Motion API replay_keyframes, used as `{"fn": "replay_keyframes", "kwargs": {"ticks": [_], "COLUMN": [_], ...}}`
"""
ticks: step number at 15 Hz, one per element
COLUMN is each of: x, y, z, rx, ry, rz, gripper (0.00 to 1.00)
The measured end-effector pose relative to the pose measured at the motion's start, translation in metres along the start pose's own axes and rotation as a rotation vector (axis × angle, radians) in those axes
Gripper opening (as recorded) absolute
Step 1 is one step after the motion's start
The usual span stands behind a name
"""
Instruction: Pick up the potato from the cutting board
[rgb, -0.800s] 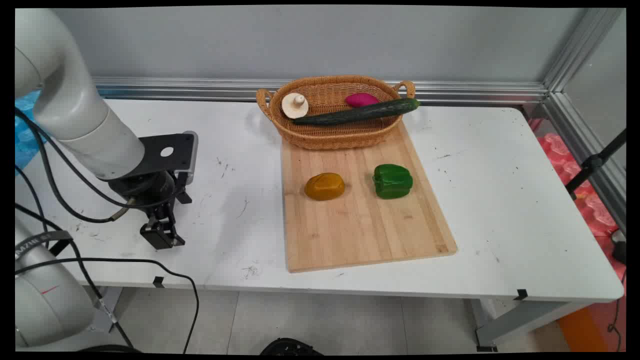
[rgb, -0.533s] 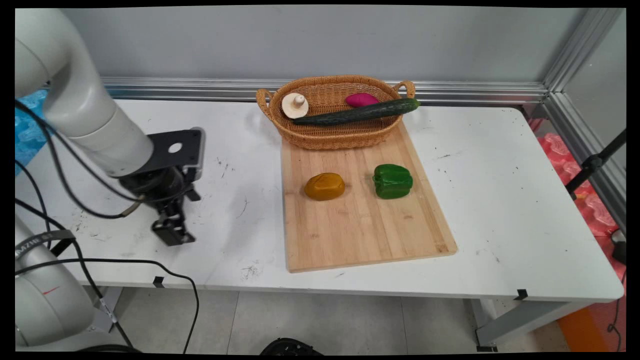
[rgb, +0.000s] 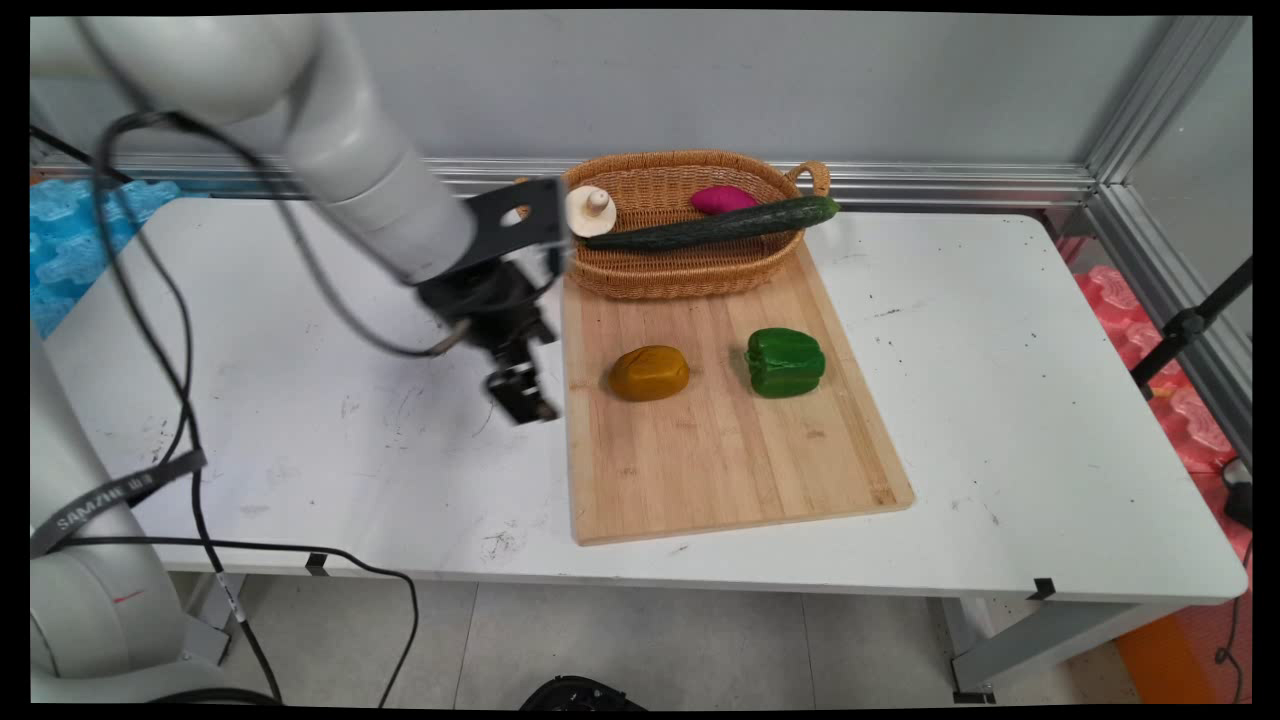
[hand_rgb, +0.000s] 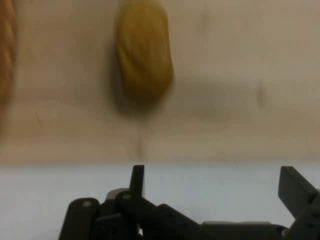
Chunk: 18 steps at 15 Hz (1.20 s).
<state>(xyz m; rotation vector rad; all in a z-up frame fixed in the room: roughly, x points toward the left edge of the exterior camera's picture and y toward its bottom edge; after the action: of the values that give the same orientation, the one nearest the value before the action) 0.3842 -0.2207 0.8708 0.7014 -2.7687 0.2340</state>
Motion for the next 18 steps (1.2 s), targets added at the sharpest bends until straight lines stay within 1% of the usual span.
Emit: {"fn": "replay_keyframes", "kwargs": {"ticks": [2,4,8,11,13,18], "x": [0.025,0.04,0.059,0.065,0.066,0.062], "y": [-0.009,-0.017,-0.031,-0.042,-0.047,-0.051], "z": [0.007,0.014,0.032,0.048,0.061,0.083], "rx": [0.006,0.012,0.023,0.027,0.022,0.006], "ry": [0.046,0.073,0.109,0.123,0.129,0.13], "rz": [0.003,0.004,0.008,0.018,0.02,0.012], "gripper": [1.0,1.0,1.0,1.0,1.0,1.0]}}
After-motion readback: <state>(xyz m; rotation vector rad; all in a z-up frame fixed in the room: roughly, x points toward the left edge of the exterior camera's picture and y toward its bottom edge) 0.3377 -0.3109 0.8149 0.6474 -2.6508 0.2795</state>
